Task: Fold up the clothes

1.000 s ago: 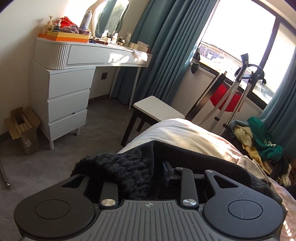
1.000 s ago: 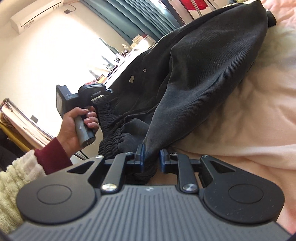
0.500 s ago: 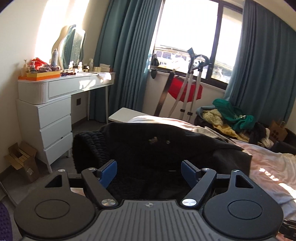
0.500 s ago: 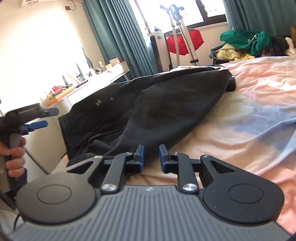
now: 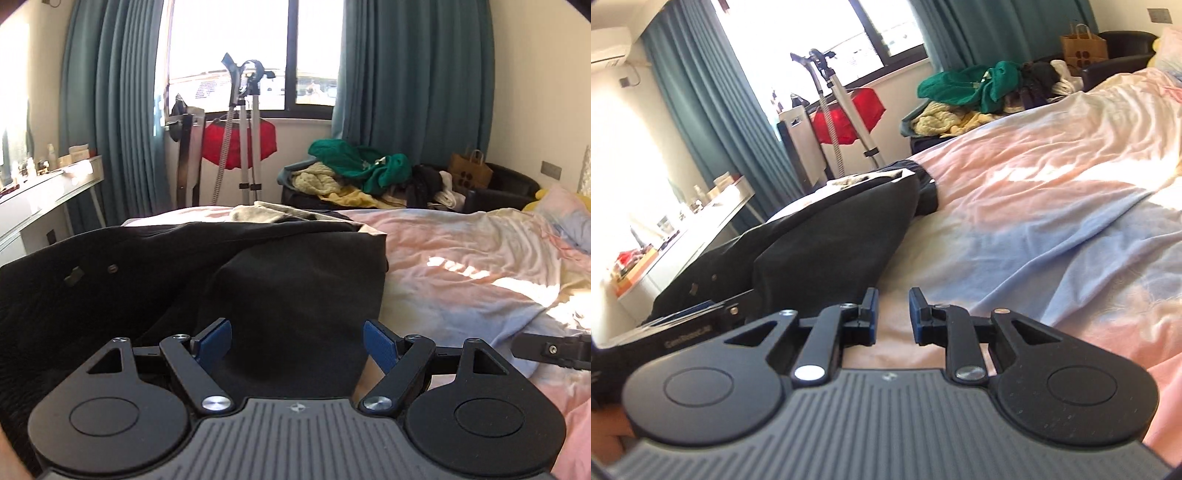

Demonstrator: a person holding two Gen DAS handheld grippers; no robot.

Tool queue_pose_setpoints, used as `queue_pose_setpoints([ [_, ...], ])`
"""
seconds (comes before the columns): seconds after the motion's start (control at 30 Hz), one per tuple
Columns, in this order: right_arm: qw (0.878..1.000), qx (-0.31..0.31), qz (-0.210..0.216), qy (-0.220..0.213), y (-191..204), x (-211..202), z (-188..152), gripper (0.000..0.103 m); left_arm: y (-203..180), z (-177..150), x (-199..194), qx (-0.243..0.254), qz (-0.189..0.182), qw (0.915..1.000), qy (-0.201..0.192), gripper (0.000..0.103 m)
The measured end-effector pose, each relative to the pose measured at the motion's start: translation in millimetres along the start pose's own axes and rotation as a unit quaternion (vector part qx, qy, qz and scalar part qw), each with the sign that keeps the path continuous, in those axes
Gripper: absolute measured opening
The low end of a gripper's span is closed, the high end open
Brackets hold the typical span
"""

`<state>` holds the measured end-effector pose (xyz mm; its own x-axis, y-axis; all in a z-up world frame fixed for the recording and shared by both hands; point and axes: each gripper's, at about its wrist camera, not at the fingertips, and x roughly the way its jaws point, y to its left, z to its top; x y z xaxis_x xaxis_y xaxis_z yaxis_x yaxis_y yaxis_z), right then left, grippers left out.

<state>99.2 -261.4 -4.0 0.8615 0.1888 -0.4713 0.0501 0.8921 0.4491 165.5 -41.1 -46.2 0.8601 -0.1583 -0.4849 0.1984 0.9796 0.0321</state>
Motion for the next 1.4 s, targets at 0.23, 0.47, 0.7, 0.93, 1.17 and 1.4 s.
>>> queue_pose_setpoints([
  [0.23,0.999,0.033,-0.025,0.001,-37,17,12,0.032,-69,48,138,0.058,-0.013,0.9981,-0.017,0.077],
  [0.47,0.995,0.082,-0.051,0.033,-80,65,10,0.048,-130,72,253,0.138,-0.006,0.9905,0.006,0.061],
  [0.7,0.99,0.124,-0.056,0.036,-100,80,10,0.048,-131,69,252,0.15,0.003,0.9886,0.015,0.006],
  [0.93,0.991,0.123,-0.041,0.011,-95,57,16,0.048,-98,73,115,0.132,-0.038,0.9894,-0.045,0.005],
  [1.17,0.989,0.143,0.014,-0.025,-86,26,25,0.048,-51,25,-33,0.1,-0.082,0.9901,-0.055,0.005],
  [1.4,0.969,0.214,0.122,-0.003,-86,26,21,0.048,-3,-49,-109,0.015,-0.084,0.9957,-0.034,0.005],
])
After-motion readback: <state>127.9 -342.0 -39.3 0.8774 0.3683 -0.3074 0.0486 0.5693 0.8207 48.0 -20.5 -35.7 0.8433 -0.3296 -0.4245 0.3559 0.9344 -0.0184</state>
